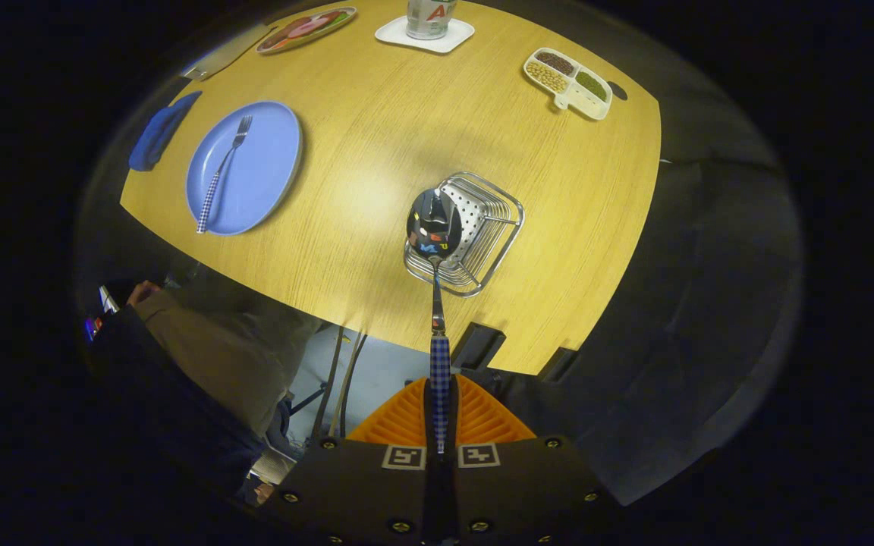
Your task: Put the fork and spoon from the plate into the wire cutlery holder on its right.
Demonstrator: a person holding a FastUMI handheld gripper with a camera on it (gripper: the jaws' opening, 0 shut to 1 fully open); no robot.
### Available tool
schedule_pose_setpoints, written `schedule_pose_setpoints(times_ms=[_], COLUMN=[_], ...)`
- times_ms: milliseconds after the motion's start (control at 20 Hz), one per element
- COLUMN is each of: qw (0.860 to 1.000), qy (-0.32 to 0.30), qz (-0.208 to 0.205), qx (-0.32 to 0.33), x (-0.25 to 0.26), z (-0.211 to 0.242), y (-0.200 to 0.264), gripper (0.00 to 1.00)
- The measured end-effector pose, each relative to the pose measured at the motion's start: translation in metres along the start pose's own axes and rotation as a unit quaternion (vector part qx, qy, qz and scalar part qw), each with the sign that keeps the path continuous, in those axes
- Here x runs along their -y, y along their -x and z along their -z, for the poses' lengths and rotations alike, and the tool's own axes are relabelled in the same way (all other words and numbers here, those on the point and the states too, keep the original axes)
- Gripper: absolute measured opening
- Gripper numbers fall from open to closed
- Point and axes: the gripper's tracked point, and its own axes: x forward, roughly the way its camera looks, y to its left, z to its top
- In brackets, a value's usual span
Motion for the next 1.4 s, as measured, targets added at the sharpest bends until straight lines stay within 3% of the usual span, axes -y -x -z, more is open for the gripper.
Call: schedule_pose_setpoints(times_ms=[600,1050,1400], qw=[0.995,0.991,0.991], qy=[0.005,0.008,-0.021], qz=[-0.013,-0.016,-0.034], qx=[-0.099,-0.133,-0.127], x=[0.019,0.019,0.017], z=[-0.021,-0.047,-0.054], y=[-0.037,-0.051,-0.048], gripper=[0.01,0.01,0.11])
